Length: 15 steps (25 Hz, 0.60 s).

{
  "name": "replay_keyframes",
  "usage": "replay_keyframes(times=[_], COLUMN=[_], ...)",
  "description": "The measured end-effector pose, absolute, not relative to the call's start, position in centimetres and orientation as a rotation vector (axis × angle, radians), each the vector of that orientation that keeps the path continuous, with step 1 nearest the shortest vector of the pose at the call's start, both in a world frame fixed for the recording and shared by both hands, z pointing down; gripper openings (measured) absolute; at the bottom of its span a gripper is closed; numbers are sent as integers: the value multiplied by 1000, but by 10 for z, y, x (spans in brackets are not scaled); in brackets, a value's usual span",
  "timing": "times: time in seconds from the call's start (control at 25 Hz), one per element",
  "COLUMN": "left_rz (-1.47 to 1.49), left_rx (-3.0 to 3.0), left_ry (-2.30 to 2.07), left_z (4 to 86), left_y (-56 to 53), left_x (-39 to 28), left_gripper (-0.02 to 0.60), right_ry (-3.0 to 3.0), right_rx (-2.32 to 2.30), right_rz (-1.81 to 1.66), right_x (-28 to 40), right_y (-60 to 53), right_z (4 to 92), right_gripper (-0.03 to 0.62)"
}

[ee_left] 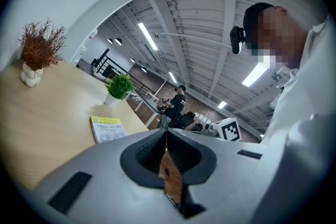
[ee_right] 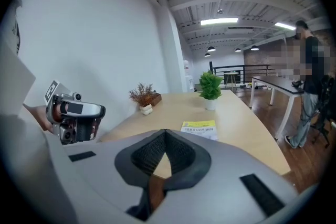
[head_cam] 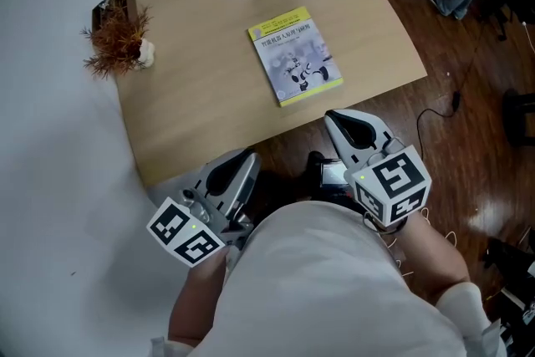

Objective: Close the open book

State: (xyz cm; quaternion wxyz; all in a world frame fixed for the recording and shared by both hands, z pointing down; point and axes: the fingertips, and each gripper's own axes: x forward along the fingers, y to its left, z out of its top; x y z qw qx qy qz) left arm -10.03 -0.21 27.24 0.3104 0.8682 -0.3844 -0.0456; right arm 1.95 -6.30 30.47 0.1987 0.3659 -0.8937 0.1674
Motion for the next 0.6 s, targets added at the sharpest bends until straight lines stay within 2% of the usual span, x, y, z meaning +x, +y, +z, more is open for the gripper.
replay_keyframes(times=[0.6], left_rz=[-99], left_rx=[2362], left_ry=[-1017], left_z=[251], left_y=[9], left_x=[-103], left_gripper=[-2], right_ry=[-2595], right_rx=[1002], right_rz=[407], right_x=[10], right_y=[-51], right_z=[262], right_gripper=[2])
